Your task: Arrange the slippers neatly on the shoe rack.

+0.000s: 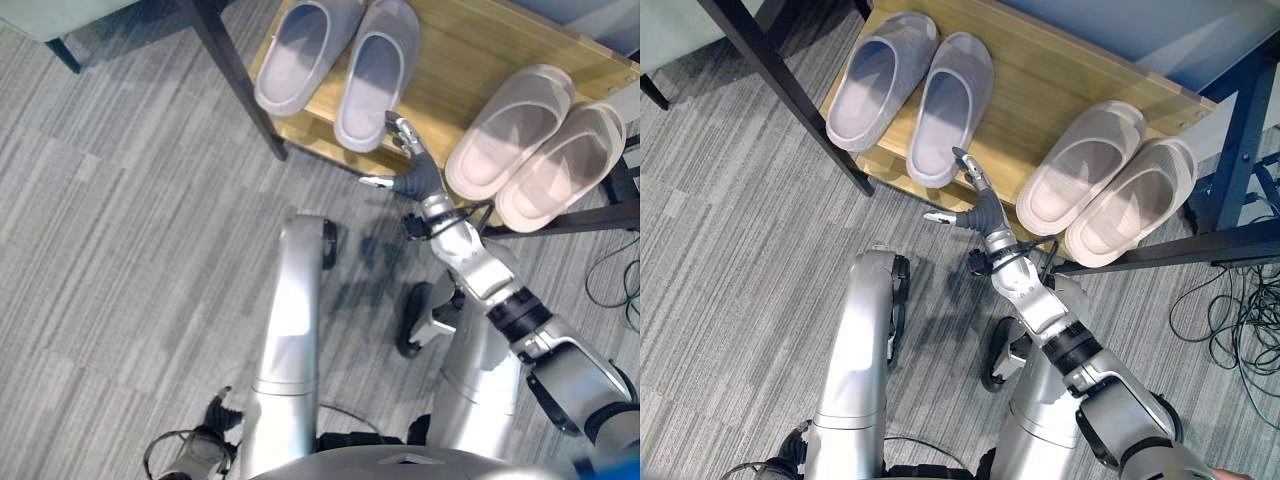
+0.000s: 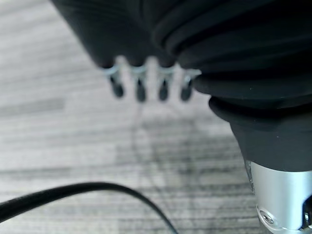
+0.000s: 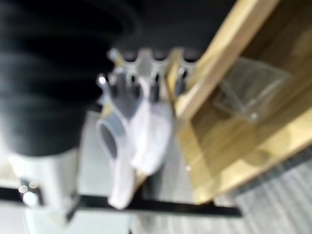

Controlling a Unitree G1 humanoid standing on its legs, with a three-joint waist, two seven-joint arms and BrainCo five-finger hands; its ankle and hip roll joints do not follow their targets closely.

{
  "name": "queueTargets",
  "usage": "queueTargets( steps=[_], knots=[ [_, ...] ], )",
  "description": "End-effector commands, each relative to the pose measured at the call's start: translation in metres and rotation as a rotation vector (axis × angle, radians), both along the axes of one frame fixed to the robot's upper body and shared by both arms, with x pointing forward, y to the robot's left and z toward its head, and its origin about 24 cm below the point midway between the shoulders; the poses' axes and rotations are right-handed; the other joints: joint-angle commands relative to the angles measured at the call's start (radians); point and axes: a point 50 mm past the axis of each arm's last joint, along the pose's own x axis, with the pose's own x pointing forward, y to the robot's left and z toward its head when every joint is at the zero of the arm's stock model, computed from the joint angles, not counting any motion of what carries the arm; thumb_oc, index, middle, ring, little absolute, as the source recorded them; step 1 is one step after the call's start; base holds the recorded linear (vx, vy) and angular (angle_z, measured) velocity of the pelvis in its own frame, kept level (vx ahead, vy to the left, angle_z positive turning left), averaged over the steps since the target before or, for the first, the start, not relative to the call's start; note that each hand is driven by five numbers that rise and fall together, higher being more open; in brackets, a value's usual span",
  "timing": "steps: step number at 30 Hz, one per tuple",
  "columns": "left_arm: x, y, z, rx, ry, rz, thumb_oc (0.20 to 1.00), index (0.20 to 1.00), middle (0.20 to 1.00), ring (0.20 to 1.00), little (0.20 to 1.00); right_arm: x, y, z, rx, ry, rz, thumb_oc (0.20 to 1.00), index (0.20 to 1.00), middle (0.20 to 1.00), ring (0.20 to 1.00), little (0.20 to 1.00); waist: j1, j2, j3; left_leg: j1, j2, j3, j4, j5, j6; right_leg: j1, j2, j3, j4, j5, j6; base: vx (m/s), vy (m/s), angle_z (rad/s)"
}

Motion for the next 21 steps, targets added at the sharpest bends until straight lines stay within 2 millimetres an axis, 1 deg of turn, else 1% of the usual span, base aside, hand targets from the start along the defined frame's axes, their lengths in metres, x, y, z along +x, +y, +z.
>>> queueTargets(
  steps=[1, 6, 10, 13, 14, 15, 16, 17, 18, 20, 21],
  knots=[
    [-0.028, -0.005, -0.008, 0.028, 0.103, -0.058, 1.000, 1.000, 1.000, 1.000, 1.000, -0.011, 0.021, 0.055, 0.013, -0.206, 0.121, 1.000, 1.000, 1.000, 1.000, 1.000, 0.049, 0.010, 0.037, 0.073, -0.005, 0.031, -0.086, -0.077, 0.005, 0.082, 0.008, 0.201, -0.012, 0.112, -0.032, 0.00, 0.000, 0.00],
    [-0.032, -0.002, -0.008, 0.045, 0.122, -0.062, 1.000, 1.000, 1.000, 1.000, 1.000, -0.009, 0.034, 0.059, -0.021, -0.213, 0.145, 1.000, 1.000, 1.000, 1.000, 1.000, 0.057, 0.017, 0.037, 0.073, -0.010, 0.022, -0.074, -0.080, 0.002, 0.090, 0.008, 0.196, -0.003, 0.113, -0.029, 0.00, 0.000, 0.00],
    [-0.028, -0.002, -0.008, 0.044, 0.114, -0.058, 1.000, 1.000, 1.000, 1.000, 1.000, -0.010, 0.035, 0.058, -0.034, -0.223, 0.140, 1.000, 1.000, 1.000, 1.000, 1.000, 0.054, 0.013, 0.037, 0.073, -0.010, 0.021, -0.069, -0.081, 0.000, 0.093, 0.011, 0.197, 0.006, 0.112, -0.029, 0.00, 0.000, 0.00],
    [-0.025, -0.004, -0.008, 0.034, 0.101, -0.042, 1.000, 1.000, 1.000, 1.000, 1.000, -0.012, 0.029, 0.057, -0.054, -0.239, 0.122, 1.000, 1.000, 1.000, 1.000, 1.000, 0.044, 0.004, 0.037, 0.073, -0.012, 0.018, -0.062, -0.082, -0.004, 0.095, 0.015, 0.198, 0.014, 0.112, -0.030, 0.00, 0.000, 0.00],
    [-0.024, -0.003, -0.008, 0.032, 0.096, -0.033, 1.000, 1.000, 1.000, 1.000, 1.000, -0.014, 0.024, 0.058, -0.058, -0.253, 0.118, 1.000, 1.000, 1.000, 1.000, 1.000, 0.041, 0.001, 0.037, 0.073, -0.012, 0.017, -0.057, -0.082, -0.006, 0.095, 0.017, 0.199, 0.019, 0.111, -0.030, 0.00, -0.041, 0.00],
    [-0.019, -0.002, -0.006, 0.026, 0.081, -0.015, 1.000, 1.000, 1.000, 1.000, 1.000, -0.017, 0.012, 0.061, -0.078, -0.283, 0.097, 1.000, 1.000, 1.000, 1.000, 1.000, 0.034, -0.001, 0.037, 0.073, -0.011, 0.017, -0.059, -0.078, -0.010, 0.095, 0.019, 0.200, 0.022, 0.108, -0.029, 0.00, -0.043, 0.01],
    [-0.018, -0.002, -0.006, 0.023, 0.076, -0.009, 1.000, 1.000, 1.000, 1.000, 1.000, -0.020, 0.006, 0.064, -0.083, -0.301, 0.090, 1.000, 1.000, 1.000, 1.000, 1.000, 0.032, -0.001, 0.037, 0.073, -0.012, 0.017, -0.062, -0.074, -0.012, 0.095, 0.020, 0.199, 0.021, 0.108, -0.029, -0.02, -0.091, 0.02],
    [-0.004, -0.003, -0.003, 0.014, 0.033, 0.000, 1.000, 1.000, 1.000, 1.000, 1.000, -0.029, -0.003, 0.079, -0.114, -0.411, 0.074, 1.000, 1.000, 1.000, 1.000, 1.000, 0.025, -0.002, 0.037, 0.073, -0.021, 0.004, -0.098, -0.048, -0.020, 0.105, 0.018, 0.182, -0.015, 0.112, -0.030, -0.02, -0.071, 0.03],
    [0.006, -0.003, -0.001, 0.002, 0.014, 0.024, 1.000, 1.000, 1.000, 1.000, 1.000, -0.035, -0.005, 0.088, -0.161, -0.474, 0.066, 1.000, 1.000, 1.000, 1.000, 1.000, 0.021, -0.009, 0.037, 0.073, -0.020, -0.003, -0.125, -0.036, -0.025, 0.113, 0.020, 0.171, -0.053, 0.110, -0.028, -0.05, -0.054, 0.03],
    [0.025, -0.005, 0.003, -0.017, -0.026, 0.036, 1.000, 1.000, 1.000, 1.000, 1.000, -0.044, -0.010, 0.091, -0.212, -0.520, 0.076, 1.000, 1.000, 1.000, 1.000, 1.000, 0.011, -0.016, 0.037, 0.073, -0.020, -0.011, -0.205, 0.004, -0.033, 0.129, 0.015, 0.139, -0.137, 0.119, -0.024, -0.11, 0.002, 0.04],
    [0.037, -0.006, 0.006, -0.025, -0.051, 0.025, 1.000, 1.000, 1.000, 1.000, 1.000, -0.043, -0.016, 0.092, -0.239, -0.529, 0.059, 1.000, 1.000, 1.000, 1.000, 1.000, 0.009, -0.017, 0.037, 0.073, -0.018, -0.020, -0.254, 0.042, -0.038, 0.134, 0.007, 0.109, -0.195, 0.121, -0.029, -0.18, -0.003, 0.05]
  ],
)
